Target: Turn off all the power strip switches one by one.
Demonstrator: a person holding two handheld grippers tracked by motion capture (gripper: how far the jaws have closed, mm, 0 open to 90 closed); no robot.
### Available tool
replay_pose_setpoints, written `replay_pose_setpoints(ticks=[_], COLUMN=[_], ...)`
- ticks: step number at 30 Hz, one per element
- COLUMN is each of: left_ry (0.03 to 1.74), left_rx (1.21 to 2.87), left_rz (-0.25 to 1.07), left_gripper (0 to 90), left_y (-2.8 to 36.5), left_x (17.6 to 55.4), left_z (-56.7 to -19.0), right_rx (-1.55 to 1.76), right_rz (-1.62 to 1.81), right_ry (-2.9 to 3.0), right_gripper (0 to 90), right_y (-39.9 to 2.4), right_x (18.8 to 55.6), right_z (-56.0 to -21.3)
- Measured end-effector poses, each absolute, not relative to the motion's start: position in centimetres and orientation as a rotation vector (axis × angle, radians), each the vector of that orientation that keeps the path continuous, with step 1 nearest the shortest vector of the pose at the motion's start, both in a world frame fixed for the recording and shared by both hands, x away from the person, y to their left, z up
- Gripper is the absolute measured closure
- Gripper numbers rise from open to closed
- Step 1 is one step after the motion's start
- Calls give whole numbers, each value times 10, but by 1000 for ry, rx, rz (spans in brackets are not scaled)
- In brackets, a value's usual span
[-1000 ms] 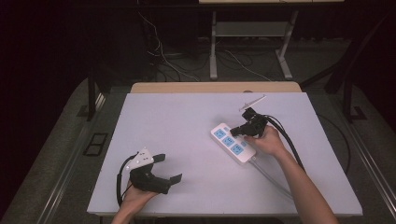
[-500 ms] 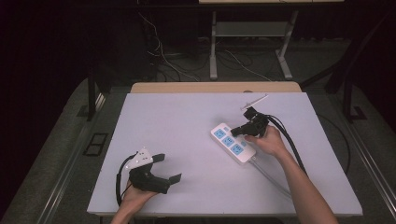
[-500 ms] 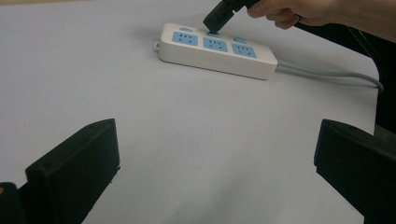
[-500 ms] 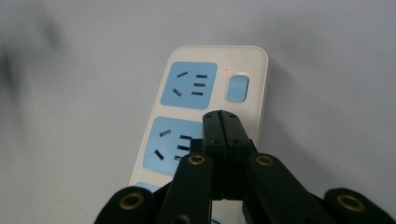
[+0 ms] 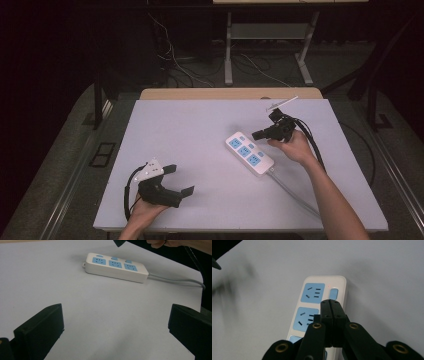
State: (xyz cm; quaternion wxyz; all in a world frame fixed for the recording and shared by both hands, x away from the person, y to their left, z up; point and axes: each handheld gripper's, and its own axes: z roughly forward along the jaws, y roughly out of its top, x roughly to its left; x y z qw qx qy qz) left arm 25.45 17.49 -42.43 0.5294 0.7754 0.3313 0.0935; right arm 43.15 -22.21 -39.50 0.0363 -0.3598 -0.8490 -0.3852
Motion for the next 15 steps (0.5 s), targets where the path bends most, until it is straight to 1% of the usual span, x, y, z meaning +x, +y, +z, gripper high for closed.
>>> replay_pose_setpoints(ticks=[7, 15], left_ry=[792, 793], left_rx=[1851, 1849], left_rz=[223, 225], left_gripper=[0, 0], left_y=[175, 176], left_x=[255, 254], left_z=[-424, -424], right_rx=[-1108, -1073], right_rz=[-1181, -1173], right_ry=[-2625, -2658], right_gripper=[899, 899], right_y=[-225, -214], right_x=[434, 440], right_z=[-385, -374])
